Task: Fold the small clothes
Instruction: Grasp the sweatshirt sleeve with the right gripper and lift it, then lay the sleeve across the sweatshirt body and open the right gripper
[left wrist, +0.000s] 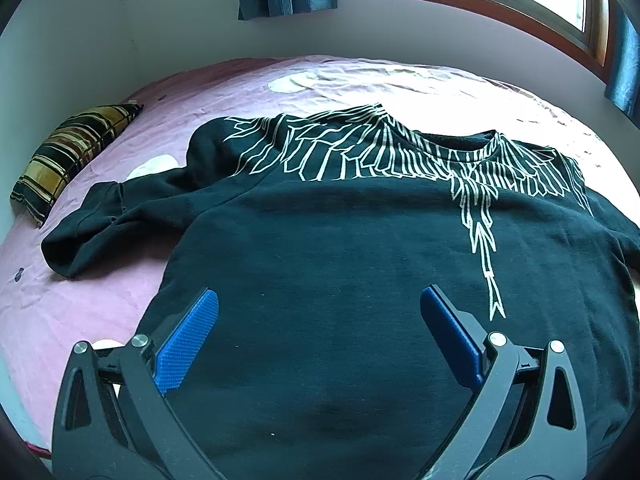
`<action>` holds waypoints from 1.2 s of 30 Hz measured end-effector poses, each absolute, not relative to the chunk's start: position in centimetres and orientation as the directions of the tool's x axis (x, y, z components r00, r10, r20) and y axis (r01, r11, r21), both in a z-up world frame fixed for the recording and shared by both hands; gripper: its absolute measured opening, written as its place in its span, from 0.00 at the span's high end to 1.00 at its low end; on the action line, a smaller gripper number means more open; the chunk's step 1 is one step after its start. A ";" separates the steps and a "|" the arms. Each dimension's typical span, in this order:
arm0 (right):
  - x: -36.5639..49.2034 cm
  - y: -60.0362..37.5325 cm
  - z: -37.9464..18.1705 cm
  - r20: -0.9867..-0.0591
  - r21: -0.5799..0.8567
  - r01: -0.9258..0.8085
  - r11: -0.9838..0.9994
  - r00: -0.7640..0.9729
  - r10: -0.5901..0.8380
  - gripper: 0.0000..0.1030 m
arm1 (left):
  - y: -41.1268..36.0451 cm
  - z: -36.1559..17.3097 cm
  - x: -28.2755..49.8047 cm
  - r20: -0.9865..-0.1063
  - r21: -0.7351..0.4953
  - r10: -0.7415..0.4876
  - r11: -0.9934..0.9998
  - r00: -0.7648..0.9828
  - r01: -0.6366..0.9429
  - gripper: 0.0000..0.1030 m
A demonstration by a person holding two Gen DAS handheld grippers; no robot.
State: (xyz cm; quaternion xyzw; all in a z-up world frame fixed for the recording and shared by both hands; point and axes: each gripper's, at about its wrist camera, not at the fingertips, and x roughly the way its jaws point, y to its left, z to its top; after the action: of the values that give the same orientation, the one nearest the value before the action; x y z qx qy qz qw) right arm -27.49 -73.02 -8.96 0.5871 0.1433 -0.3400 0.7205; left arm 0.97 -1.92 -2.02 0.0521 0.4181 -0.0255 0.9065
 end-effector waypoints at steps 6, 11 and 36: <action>-24.5 -68.7 -0.9 -0.502 0.744 0.609 0.276 0.781 -0.371 0.96 | -0.2 -1.6 0.8 -0.751 0.083 0.008 0.993 0.660 0.083 0.02; -18.4 -60.3 8.4 -0.359 0.695 0.463 0.550 0.886 -0.292 0.96 | 2.7 -0.8 0.8 -0.735 0.072 0.026 0.997 0.677 0.040 0.02; 2.6 -12.3 4.1 -0.595 0.323 -0.227 0.919 0.707 0.383 0.96 | 14.8 0.6 -1.6 -0.715 0.021 0.097 0.993 0.693 -0.116 0.02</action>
State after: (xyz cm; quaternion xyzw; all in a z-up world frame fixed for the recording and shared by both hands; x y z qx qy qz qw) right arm 2.61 -12.31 4.09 0.1135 0.3449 0.1662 0.9168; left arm -1.58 14.76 0.63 -0.0127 0.3878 0.0579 0.9198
